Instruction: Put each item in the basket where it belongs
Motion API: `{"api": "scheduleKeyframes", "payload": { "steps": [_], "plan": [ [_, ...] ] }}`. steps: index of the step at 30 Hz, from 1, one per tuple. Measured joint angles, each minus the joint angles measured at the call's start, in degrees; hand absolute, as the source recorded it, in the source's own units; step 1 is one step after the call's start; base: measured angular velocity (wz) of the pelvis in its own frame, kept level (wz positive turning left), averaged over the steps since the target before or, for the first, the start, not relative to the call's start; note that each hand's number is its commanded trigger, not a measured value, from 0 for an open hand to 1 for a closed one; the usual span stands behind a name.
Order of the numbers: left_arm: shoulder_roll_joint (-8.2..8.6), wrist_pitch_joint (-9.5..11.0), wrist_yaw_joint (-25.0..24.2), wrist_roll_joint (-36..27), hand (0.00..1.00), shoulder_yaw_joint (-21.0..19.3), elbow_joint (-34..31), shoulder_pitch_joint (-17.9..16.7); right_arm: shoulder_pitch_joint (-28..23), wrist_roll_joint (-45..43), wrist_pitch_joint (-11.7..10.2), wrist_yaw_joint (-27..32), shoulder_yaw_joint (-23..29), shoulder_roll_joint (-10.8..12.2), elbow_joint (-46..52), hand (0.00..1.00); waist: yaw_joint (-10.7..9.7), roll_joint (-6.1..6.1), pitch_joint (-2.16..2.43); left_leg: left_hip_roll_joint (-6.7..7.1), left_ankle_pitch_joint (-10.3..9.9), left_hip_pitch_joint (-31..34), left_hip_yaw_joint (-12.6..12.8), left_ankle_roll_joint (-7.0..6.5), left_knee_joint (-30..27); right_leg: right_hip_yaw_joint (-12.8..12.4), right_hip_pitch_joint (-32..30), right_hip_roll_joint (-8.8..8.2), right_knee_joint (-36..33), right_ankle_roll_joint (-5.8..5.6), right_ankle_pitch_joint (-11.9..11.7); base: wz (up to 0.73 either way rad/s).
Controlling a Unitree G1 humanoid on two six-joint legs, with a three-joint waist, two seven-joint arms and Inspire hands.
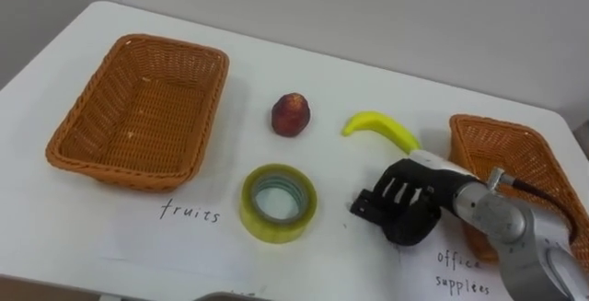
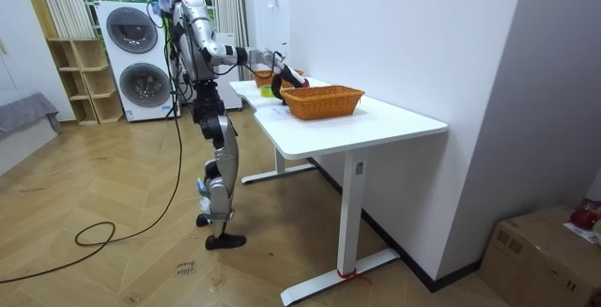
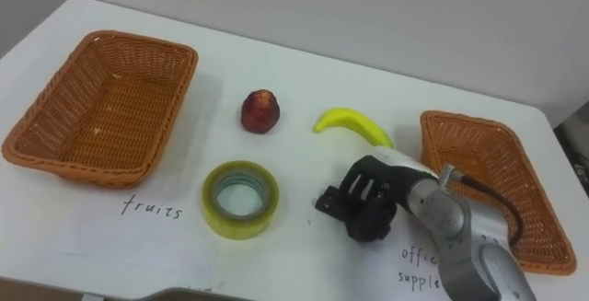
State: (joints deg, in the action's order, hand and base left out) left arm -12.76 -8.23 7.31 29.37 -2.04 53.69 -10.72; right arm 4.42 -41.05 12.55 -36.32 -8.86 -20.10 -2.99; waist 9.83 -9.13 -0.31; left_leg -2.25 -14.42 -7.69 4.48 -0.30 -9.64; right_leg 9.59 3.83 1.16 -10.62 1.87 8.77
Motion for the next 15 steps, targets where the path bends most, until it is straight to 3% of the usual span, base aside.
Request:
{"api": "scheduleKeyframes", "payload": {
  "steps": [7,9,11,15],
  "plan": [
    [-0.02,0.17,2.46,-0.51,0.00,0.67,-0.02,-0.08,0.01,3.83,-0.05,0.62,0.59,0.00,0.13,1.00,-0.52,0.38,0.04,-0.01,0.01,-0.03,-0.08,0.00,-0.22,-0.15,0.00,-0.01,0.09,0.00,0.00,0.00],
    [0.05,1.21,3.62,-0.33,0.00,0.42,-0.03,-0.32,0.00,8.30,-0.20,0.29,1.29,0.00,0.13,1.00,-0.84,0.77,-0.16,0.00,0.04,-0.11,-0.01,0.00,-0.23,-0.12,0.00,-0.10,0.08,0.00,0.00,0.00],
    [0.22,1.55,4.17,-0.34,0.00,-0.11,0.12,-0.32,0.00,11.76,-1.11,0.32,1.34,0.34,0.21,1.00,-0.89,1.23,-0.43,0.00,0.06,-0.17,0.06,0.01,-0.22,-0.20,0.00,-0.10,0.11,0.00,0.00,0.00],
    [0.63,2.33,5.43,-0.38,0.00,-1.19,0.24,-1.61,-0.04,18.81,-2.82,0.41,3.01,1.55,0.49,1.00,-1.90,1.99,-0.40,0.00,0.10,-0.12,-0.04,0.01,-0.21,-0.17,0.07,-0.28,0.18,0.00,0.00,0.00]
  ]
}}
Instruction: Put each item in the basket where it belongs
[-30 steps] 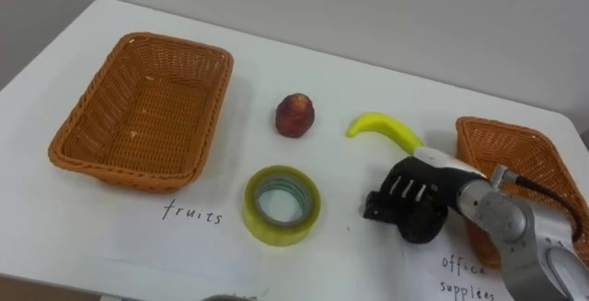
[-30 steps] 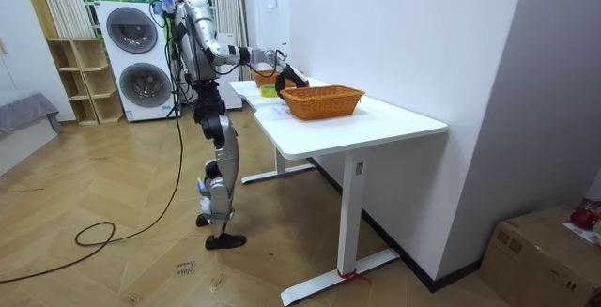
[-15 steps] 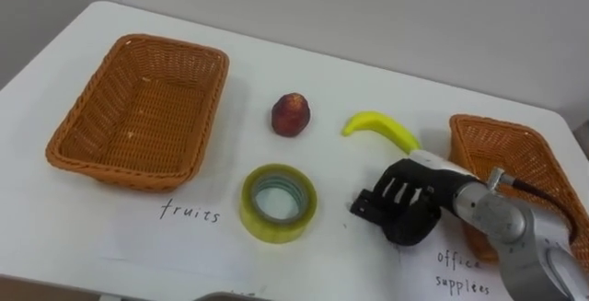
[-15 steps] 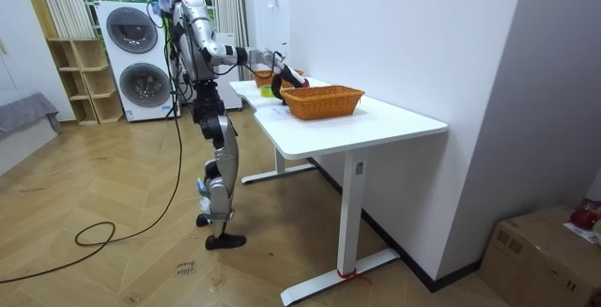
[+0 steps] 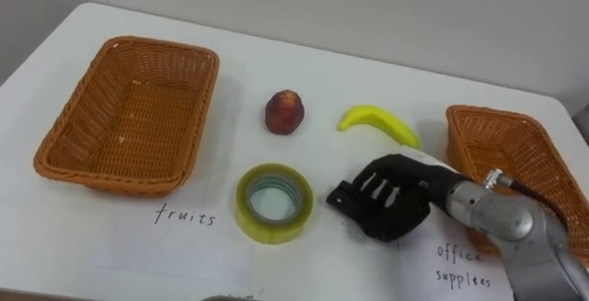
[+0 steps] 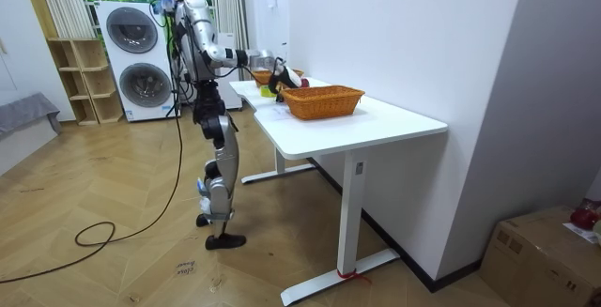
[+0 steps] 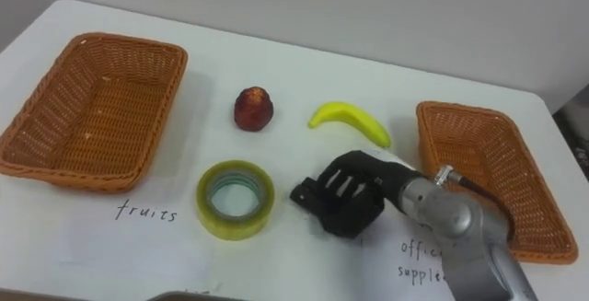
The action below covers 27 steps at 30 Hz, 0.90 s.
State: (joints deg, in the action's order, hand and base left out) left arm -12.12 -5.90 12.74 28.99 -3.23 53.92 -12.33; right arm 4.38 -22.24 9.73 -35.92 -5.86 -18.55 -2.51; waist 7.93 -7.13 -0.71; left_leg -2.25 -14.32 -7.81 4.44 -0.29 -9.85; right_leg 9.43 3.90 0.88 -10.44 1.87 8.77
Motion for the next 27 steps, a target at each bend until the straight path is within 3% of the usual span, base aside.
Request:
{"api": "scheduleKeyframes", "payload": {
  "steps": [5,9,19,27],
  "plan": [
    [0.40,0.21,0.30,0.32,0.00,-0.08,-0.32,-2.66,-0.05,8.23,-2.50,3.63,4.38,1.01,0.01,1.00,-1.13,0.43,0.43,-0.02,0.01,0.04,-0.06,0.00,-0.11,-0.01,0.38,-0.08,0.58,-0.01,-0.01,0.02],
    [1.05,1.29,0.33,0.32,0.00,-1.01,-0.32,-3.50,-0.29,14.05,-3.84,6.65,5.90,1.12,0.02,1.00,-1.46,0.76,0.48,-0.05,0.01,-0.67,0.20,0.00,-0.15,-0.02,0.78,-0.07,0.62,-0.03,-0.02,0.00],
    [1.43,1.47,2.13,-0.04,0.00,-1.14,1.50,-3.44,-0.81,22.52,-4.15,13.85,7.82,1.28,1.19,1.00,-3.00,1.03,0.67,-0.02,0.01,-0.82,0.29,0.00,-0.08,0.17,1.24,-0.09,0.60,-0.02,-0.04,0.00],
    [1.44,1.73,2.13,-0.06,0.00,-1.20,2.01,-3.31,-0.80,26.68,-6.57,20.60,9.87,1.24,2.00,1.00,-3.48,1.27,0.67,-0.03,0.01,-0.78,0.31,0.01,0.09,0.18,1.21,-0.02,0.67,-0.02,-0.04,0.00]
  ]
}}
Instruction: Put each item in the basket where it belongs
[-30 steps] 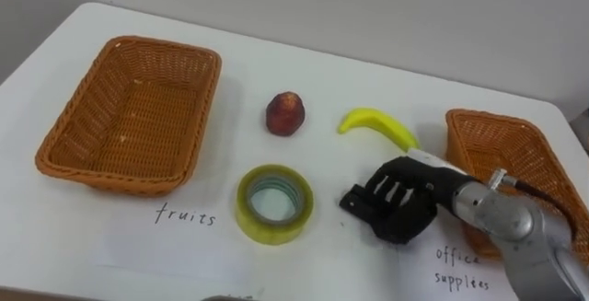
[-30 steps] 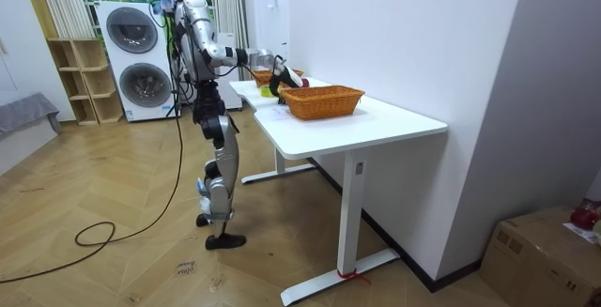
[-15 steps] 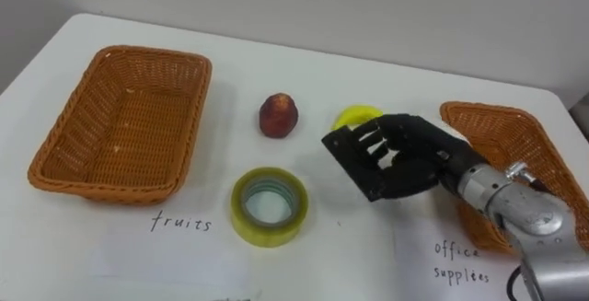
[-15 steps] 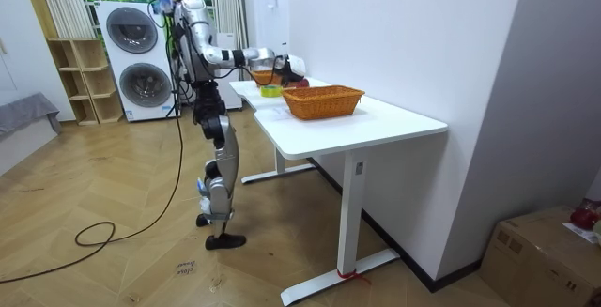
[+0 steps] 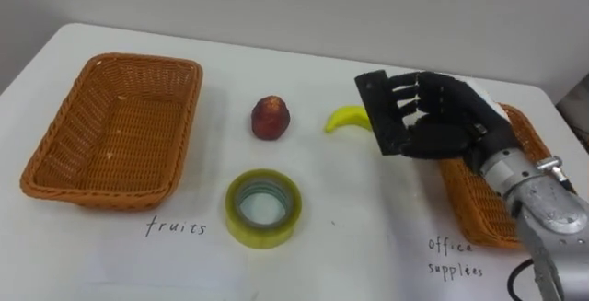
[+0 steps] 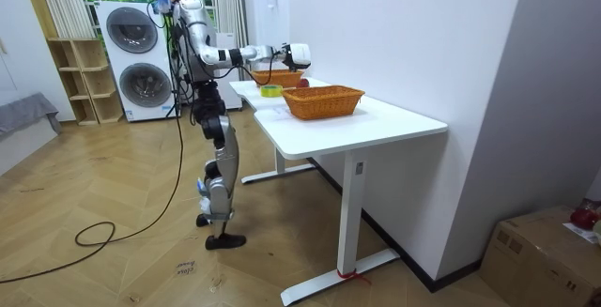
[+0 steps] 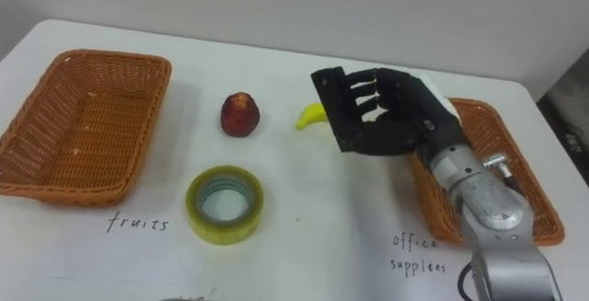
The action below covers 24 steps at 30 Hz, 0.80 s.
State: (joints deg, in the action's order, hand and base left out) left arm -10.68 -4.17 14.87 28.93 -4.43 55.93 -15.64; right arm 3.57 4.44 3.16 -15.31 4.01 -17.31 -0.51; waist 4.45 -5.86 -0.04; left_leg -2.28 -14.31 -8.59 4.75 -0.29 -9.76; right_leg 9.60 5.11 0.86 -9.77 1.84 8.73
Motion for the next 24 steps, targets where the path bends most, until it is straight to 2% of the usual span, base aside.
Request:
{"api": "scheduleKeyframes", "payload": {
  "steps": [4,7,11,13,18,22,24],
  "plan": [
    [0.04,0.58,0.01,0.00,0.00,0.00,1.36,0.32,0.00,0.06,-1.25,2.61,0.13,-0.15,-0.01,1.00,-0.71,0.41,-0.14,0.00,0.00,-0.03,-0.01,0.00,-0.01,-0.07,0.04,-0.02,0.07,0.00,0.00,0.00],
    [0.10,0.59,0.01,0.00,0.00,-0.18,1.44,0.18,0.00,0.28,-1.40,4.03,0.42,-0.52,-0.02,1.00,-1.18,0.96,-0.30,-0.03,0.00,-0.12,0.15,0.00,-0.04,-0.16,0.00,-0.03,0.05,0.00,0.00,-0.02],
    [1.35,0.90,0.09,0.03,0.00,-2.21,1.96,-0.06,0.00,1.43,-1.42,5.64,3.58,-1.54,-0.04,1.00,-1.19,1.71,-0.13,-0.03,0.02,-0.13,0.52,-0.04,-0.05,-0.20,-0.16,-0.12,-0.10,-0.01,0.00,-0.03],
    [1.37,0.90,0.09,0.03,0.00,-2.31,2.05,-0.14,0.00,2.29,-1.47,7.10,4.69,-1.65,-0.04,1.00,-1.34,1.78,-0.06,-0.01,0.03,-0.17,0.59,-0.02,-0.07,-0.26,-0.18,-0.06,-0.12,-0.01,0.00,-0.02],
    [1.53,0.90,-0.18,0.01,0.00,-2.52,2.80,-0.48,-0.02,5.18,-1.83,9.60,6.36,-1.88,-0.29,1.00,-2.03,1.31,0.08,-0.06,0.08,-0.50,0.70,0.07,-0.07,-0.32,0.10,0.02,-0.14,0.00,0.00,-0.01],
    [1.51,1.10,-0.45,0.02,0.00,-4.20,3.30,-0.66,-0.18,6.89,-1.94,11.43,6.38,-2.32,-1.07,1.00,-2.45,0.06,-0.09,-0.04,0.08,-1.01,0.80,0.07,-0.06,-0.92,0.58,0.10,0.09,0.00,0.01,-0.02],
    [1.48,1.17,-0.44,0.02,0.00,-4.58,3.33,-1.04,-0.18,7.22,-1.94,11.96,6.39,-2.37,-1.10,1.00,-2.47,-0.28,-0.03,-0.03,0.08,-0.99,1.02,0.07,-0.02,-1.17,0.53,0.13,0.10,0.00,0.01,-0.08]
  ]
}}
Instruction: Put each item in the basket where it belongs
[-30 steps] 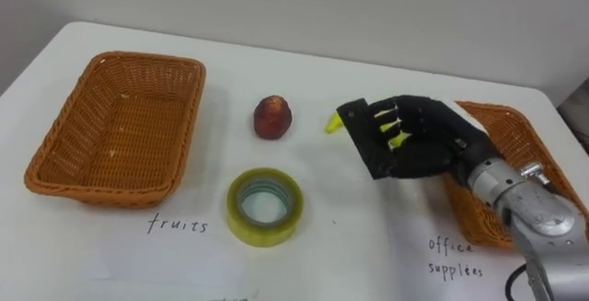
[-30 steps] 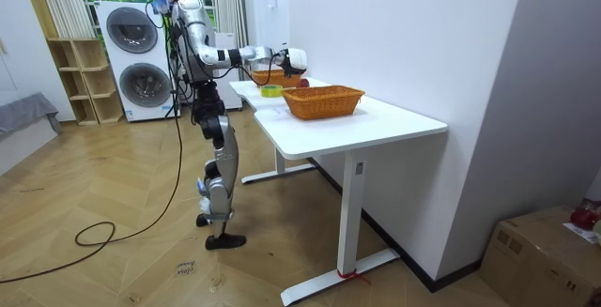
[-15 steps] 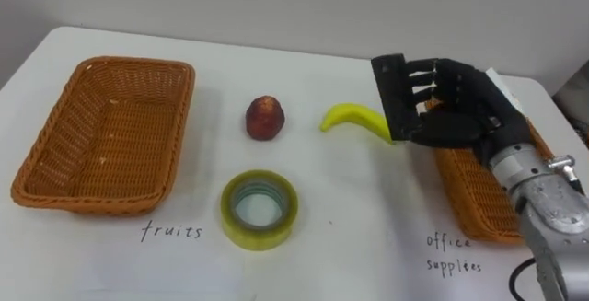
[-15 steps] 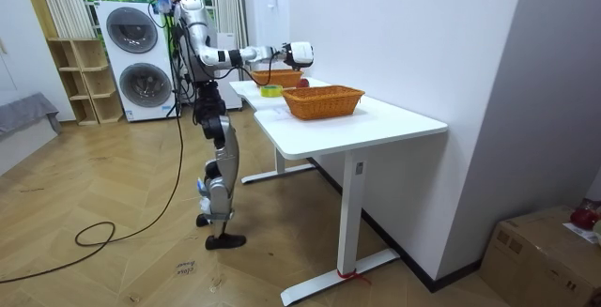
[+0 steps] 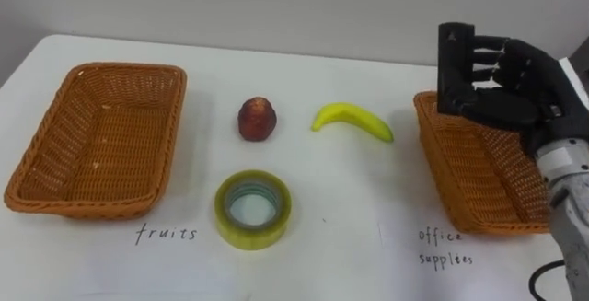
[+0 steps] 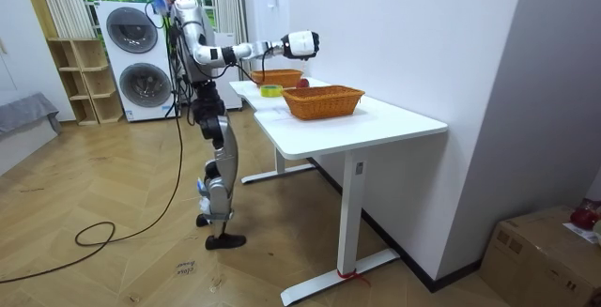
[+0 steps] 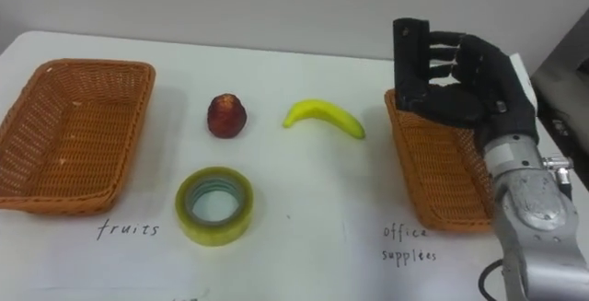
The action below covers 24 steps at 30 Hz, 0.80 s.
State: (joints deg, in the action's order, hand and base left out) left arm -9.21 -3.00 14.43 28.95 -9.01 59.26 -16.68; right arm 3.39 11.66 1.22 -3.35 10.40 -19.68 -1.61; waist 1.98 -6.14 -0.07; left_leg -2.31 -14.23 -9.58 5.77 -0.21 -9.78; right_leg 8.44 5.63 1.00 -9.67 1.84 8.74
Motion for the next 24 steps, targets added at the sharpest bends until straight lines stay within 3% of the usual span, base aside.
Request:
{"api": "scheduleKeyframes", "payload": {
  "steps": [4,14,24],
  "plan": [
    [0.03,-0.01,0.00,-0.02,0.00,-0.33,-0.04,-0.55,0.00,1.92,-0.01,1.73,0.17,-0.09,-0.60,1.00,-0.15,-0.46,0.22,0.02,-0.01,-0.06,0.22,-0.01,0.05,-0.33,-0.05,0.03,-0.03,-0.05,-0.04,-0.02],
    [0.00,-0.01,1.15,-0.07,0.00,-0.36,-0.33,-0.68,-0.02,2.87,0.01,4.43,0.52,-0.09,-4.75,1.00,-0.83,0.34,0.17,-0.01,-0.01,0.19,0.25,0.00,0.25,-0.38,-0.56,0.08,-0.15,-0.05,-0.06,0.00],
    [-0.16,-0.01,2.91,-0.08,0.00,-0.36,-0.33,-0.40,-0.30,3.81,0.01,6.49,0.52,-0.09,-6.34,1.00,-1.84,0.29,0.23,-0.01,0.00,0.21,0.57,-0.01,0.24,-0.43,-0.80,0.04,-0.34,-0.05,-0.07,-0.01]
  ]
}}
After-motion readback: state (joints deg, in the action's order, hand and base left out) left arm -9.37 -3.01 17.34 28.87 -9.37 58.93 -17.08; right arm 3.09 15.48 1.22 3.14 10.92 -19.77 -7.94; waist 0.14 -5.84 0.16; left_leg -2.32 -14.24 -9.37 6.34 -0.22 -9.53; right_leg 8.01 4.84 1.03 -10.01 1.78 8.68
